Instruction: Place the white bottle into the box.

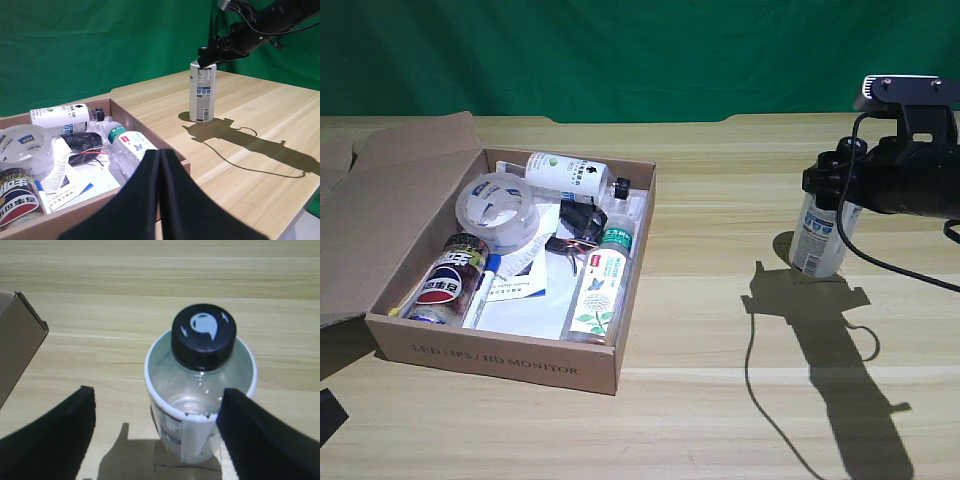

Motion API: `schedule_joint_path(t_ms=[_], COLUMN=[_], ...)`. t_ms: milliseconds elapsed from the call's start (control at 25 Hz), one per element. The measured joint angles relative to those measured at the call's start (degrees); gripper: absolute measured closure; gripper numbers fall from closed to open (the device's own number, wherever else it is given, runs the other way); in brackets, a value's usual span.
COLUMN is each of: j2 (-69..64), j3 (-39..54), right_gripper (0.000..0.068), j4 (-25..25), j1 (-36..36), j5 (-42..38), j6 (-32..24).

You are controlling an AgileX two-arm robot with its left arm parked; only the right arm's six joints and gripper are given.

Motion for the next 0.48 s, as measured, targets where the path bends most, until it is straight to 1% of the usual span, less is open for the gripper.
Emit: schedule_joint_path(t_ms=[480], j2=[3.84], j3=[-1.67], right_gripper=[0.0096], j4=[0.11], j1=[0.0], j5=[-3.53], j6=[-0.54])
